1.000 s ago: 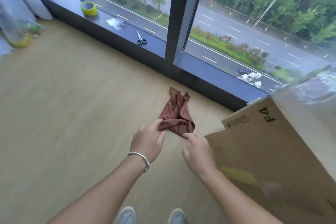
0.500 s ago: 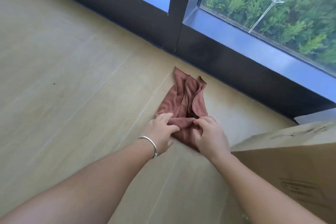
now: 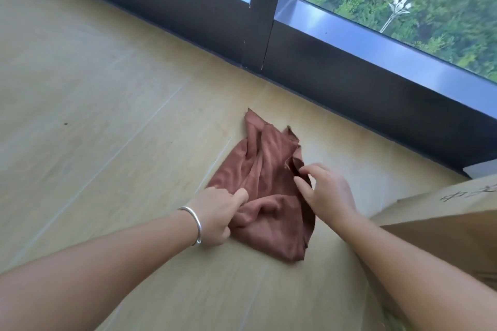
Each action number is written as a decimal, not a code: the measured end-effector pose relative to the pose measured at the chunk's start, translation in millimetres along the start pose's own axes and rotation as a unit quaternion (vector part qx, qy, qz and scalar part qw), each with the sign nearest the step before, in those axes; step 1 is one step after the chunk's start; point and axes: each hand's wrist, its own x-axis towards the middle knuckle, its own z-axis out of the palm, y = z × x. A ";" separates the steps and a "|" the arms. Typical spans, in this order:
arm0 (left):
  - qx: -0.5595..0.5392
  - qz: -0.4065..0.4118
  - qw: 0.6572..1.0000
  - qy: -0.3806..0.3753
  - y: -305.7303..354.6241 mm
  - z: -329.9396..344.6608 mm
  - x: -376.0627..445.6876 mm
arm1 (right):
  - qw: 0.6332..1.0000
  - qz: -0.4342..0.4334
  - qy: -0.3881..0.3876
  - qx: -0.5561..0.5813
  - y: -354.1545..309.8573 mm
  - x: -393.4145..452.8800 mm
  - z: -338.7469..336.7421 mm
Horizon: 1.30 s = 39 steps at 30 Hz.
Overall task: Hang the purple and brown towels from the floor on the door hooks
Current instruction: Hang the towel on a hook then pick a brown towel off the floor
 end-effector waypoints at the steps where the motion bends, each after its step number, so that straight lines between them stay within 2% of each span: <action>1: 0.006 0.014 0.999 -0.036 -4.2 1.2 -13.6 | 0.998 0.031 0.030 0.045 0.2 -3.3 -0.4; 3: 0.034 0.049 0.990 -0.126 -9.3 2.4 -38.4 | 0.988 0.095 0.036 0.115 0.5 -8.9 0.1; 4: 0.034 0.056 0.980 -0.186 -11.1 2.5 -49.1 | 0.980 0.134 0.002 0.148 0.1 -11.2 0.9; 7: -0.024 0.006 0.923 -0.385 -9.6 -2.3 -69.0 | 0.934 0.217 -0.169 0.227 -4.2 -18.0 6.2; 8: -0.047 -0.010 0.910 -0.412 -7.0 -4.0 -69.4 | 0.922 0.222 -0.215 0.233 -6.2 -20.8 8.2; 9: -0.063 -0.023 0.915 -0.398 -3.8 -6.6 -66.6 | 0.918 0.217 -0.245 0.224 -8.4 -22.9 10.0; 10: -0.077 -0.039 0.934 -0.345 -1.3 -10.4 -60.4 | 0.922 0.200 -0.261 0.204 -10.1 -23.6 11.6; 12: -0.095 -0.082 0.977 -0.171 -0.3 -16.8 -40.8 | 0.939 0.161 -0.262 0.155 -13.2 -23.0 14.4; 13: -0.107 -0.101 0.986 -0.076 -1.2 -19.6 -30.6 | 0.948 0.143 -0.251 0.132 -14.6 -22.5 16.0; 15: -0.149 -0.122 0.979 0.062 -4.8 -20.9 -13.1 | 0.964 0.115 -0.220 0.095 -16.2 -21.0 20.3; 16: -0.168 -0.131 0.974 0.082 -6.7 -18.2 -5.8 | 0.969 0.104 -0.207 0.081 -16.9 -20.8 22.4; 18: -0.176 -0.160 0.970 0.054 -4.0 -9.3 4.2 | 0.975 0.088 -0.194 0.066 -18.5 -22.4 25.4; 21: -0.130 -0.190 0.973 0.009 4.7 9.4 10.6 | 0.982 0.060 -0.177 0.023 -21.0 -26.8 26.3; 23: -0.215 -0.164 0.963 -0.010 1.5 14.1 8.1 | 0.992 0.002 -0.126 -0.003 -26.0 -29.9 23.7; 25: -0.353 -0.130 0.927 -0.001 -7.8 11.5 0.2 | 0.992 -0.062 -0.106 0.015 -34.0 -32.1 21.1; 27: -0.404 -0.115 0.904 0.082 -24.7 6.0 -7.5 | 0.984 -0.087 -0.146 0.053 -45.4 -37.0 21.9; 29: -0.351 -0.146 0.908 0.176 -49.6 2.4 -12.6 | 0.976 -0.091 -0.183 0.072 -57.1 -42.8 26.7; 30: -0.304 -0.165 0.919 0.191 -63.2 0.5 -13.5 | 0.974 -0.098 -0.193 0.065 -62.0 -44.5 30.1; 32: -0.222 -0.188 0.944 0.156 -86.0 -0.8 -13.5 | 0.967 -0.143 -0.213 0.010 -69.9 -45.5 37.7; 35: -0.165 -0.176 0.968 0.076 -97.6 3.7 -6.5 | 0.948 -0.208 -0.236 -0.058 -76.1 -38.8 45.8; 39: -0.045 -0.162 0.985 0.041 -95.1 8.5 8.7 | 0.930 -0.211 -0.277 -0.121 -73.5 -30.4 50.7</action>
